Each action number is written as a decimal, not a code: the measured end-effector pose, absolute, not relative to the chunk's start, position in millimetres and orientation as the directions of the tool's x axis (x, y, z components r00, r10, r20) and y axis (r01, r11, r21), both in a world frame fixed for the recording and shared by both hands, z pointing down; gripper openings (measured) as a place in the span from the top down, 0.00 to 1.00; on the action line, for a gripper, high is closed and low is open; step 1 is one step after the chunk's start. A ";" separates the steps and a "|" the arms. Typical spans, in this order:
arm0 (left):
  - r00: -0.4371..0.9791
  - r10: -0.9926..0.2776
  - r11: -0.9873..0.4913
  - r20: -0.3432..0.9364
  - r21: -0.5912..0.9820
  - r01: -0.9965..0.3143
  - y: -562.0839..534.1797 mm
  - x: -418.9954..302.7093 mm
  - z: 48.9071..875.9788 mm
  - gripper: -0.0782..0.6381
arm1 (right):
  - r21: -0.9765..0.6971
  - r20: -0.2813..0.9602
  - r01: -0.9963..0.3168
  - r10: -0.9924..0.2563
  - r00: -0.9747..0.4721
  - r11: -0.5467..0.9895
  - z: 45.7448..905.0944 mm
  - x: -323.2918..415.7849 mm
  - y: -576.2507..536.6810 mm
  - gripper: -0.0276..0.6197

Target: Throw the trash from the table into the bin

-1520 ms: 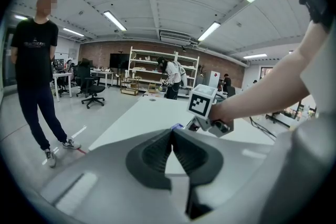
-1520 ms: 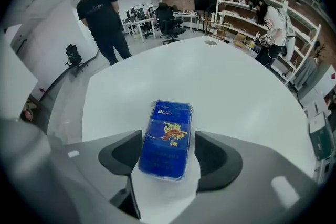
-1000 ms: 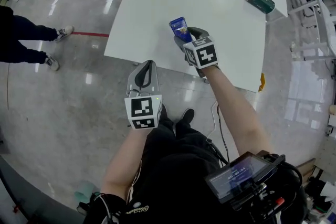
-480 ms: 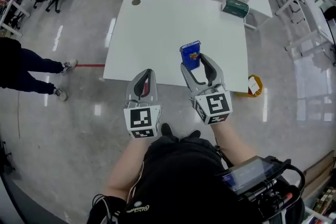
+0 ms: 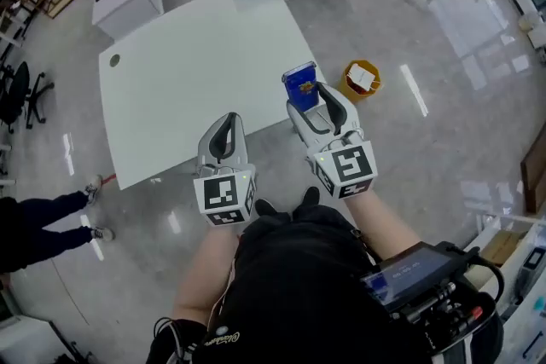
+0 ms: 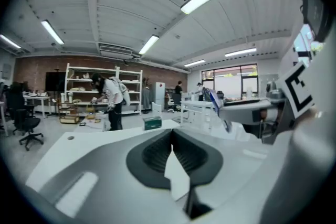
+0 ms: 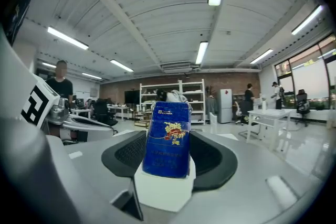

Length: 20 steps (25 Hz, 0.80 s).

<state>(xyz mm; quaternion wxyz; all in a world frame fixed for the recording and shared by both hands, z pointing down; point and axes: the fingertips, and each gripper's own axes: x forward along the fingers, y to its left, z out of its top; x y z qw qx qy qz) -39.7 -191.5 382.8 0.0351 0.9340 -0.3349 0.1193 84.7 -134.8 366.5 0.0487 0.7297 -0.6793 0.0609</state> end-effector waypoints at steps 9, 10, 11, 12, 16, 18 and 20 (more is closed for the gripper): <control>0.898 -0.353 -0.932 0.263 -0.008 -0.364 -80.9 189.4 393.2 0.88 | -0.031 0.183 -0.916 -0.903 0.387 -0.399 381.0 294.7 19.9 0.55; 0.904 -0.333 -0.939 0.268 -0.010 -0.343 -74.8 206.1 395.6 0.88 | -0.037 0.190 -0.906 -0.893 0.408 -0.422 384.9 311.2 27.6 0.55; 0.909 -0.315 -0.946 0.273 -0.013 -0.324 -70.9 221.1 397.6 0.88 | -0.043 0.197 -0.895 -0.882 0.428 -0.443 389.0 326.1 33.6 0.55; 0.913 -0.299 -0.952 0.278 -0.016 -0.306 -69.0 235.1 399.1 0.88 | -0.049 0.205 -0.884 -0.871 0.446 -0.464 393.1 339.8 38.1 0.55; 0.924 -0.254 -0.965 0.285 -0.013 -0.261 -83.5 289.6 408.8 0.88 | -0.071 0.234 -0.845 -0.832 0.503 -0.531 410.1 388.8 36.5 0.55; 0.930 -0.228 -0.971 0.287 0.004 -0.239 -99.5 320.6 419.8 0.88 | -0.065 0.254 -0.830 -0.813 0.523 -0.554 420.9 413.4 23.2 0.55; 0.933 -0.194 -0.977 0.303 0.022 -0.210 -114.7 350.4 434.0 0.88 | -0.061 0.278 -0.814 -0.793 0.542 -0.577 430.6 436.3 8.1 0.55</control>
